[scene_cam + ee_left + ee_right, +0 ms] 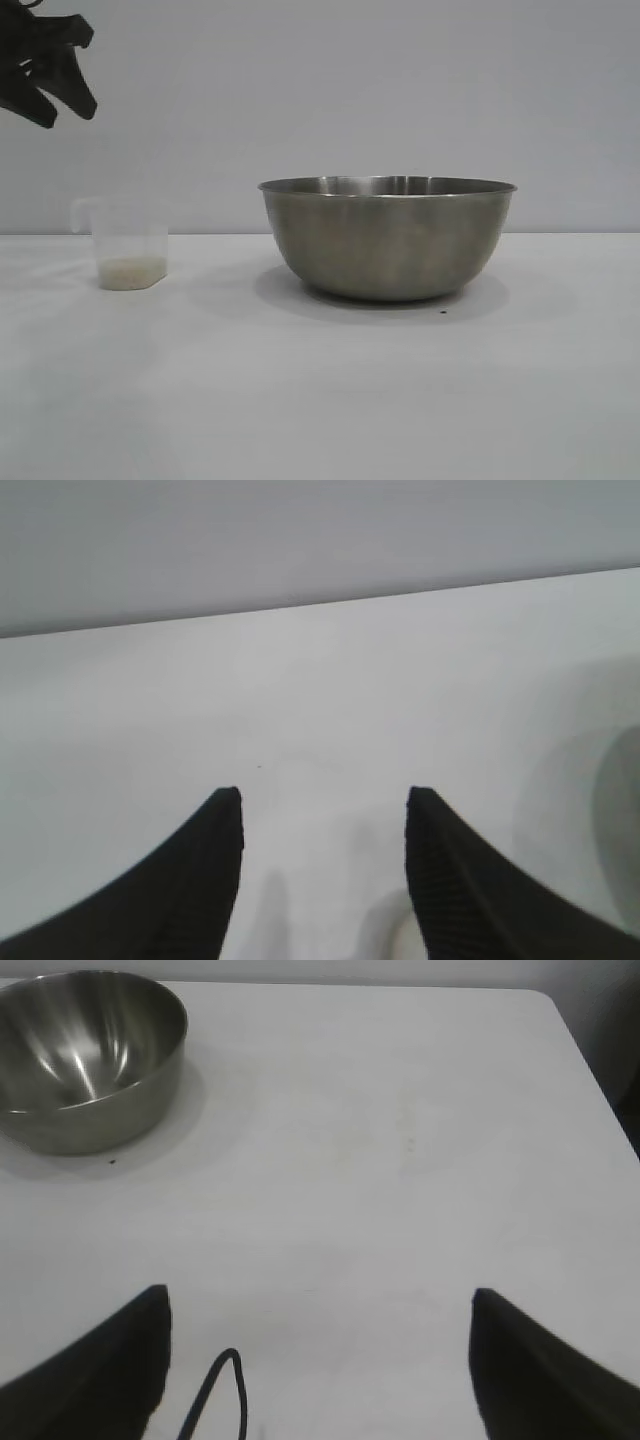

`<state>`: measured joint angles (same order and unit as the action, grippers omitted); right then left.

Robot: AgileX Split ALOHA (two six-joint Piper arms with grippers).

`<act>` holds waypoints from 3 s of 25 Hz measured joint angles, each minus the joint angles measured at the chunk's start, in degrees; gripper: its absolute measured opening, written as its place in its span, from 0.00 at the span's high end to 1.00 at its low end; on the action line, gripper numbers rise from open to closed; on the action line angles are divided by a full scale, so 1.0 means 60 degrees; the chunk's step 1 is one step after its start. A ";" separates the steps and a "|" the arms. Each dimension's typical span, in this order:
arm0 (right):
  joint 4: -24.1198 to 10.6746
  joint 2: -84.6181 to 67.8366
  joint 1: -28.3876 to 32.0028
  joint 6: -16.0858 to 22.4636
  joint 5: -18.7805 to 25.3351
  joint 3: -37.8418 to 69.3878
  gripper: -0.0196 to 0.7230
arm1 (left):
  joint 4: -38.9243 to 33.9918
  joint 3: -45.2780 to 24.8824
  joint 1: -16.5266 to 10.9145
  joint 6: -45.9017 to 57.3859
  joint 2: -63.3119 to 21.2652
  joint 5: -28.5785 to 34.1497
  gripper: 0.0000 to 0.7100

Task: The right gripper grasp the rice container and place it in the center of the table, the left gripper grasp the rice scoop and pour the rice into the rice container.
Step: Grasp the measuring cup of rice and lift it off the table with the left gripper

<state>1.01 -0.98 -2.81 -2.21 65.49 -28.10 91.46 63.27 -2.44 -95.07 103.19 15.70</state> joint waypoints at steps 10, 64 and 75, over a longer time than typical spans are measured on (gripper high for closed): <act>-0.0016 0.0000 0.0000 0.0000 0.0000 0.0000 0.27 | 0.1569 -0.1002 -0.0023 -0.2964 -0.0416 0.0370 0.50; -0.0016 0.0000 0.0000 0.0000 0.0000 0.0000 0.27 | -1.0699 0.0024 0.0184 1.0704 -0.0841 -0.0982 0.50; -0.0016 0.0000 0.0000 0.0000 0.0000 0.0000 0.27 | -1.6630 -0.2778 0.0820 1.7676 -0.0992 -0.5486 0.50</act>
<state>0.91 -0.98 -2.81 -2.21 65.49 -28.10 -8.32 46.61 2.48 10.99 97.24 -17.21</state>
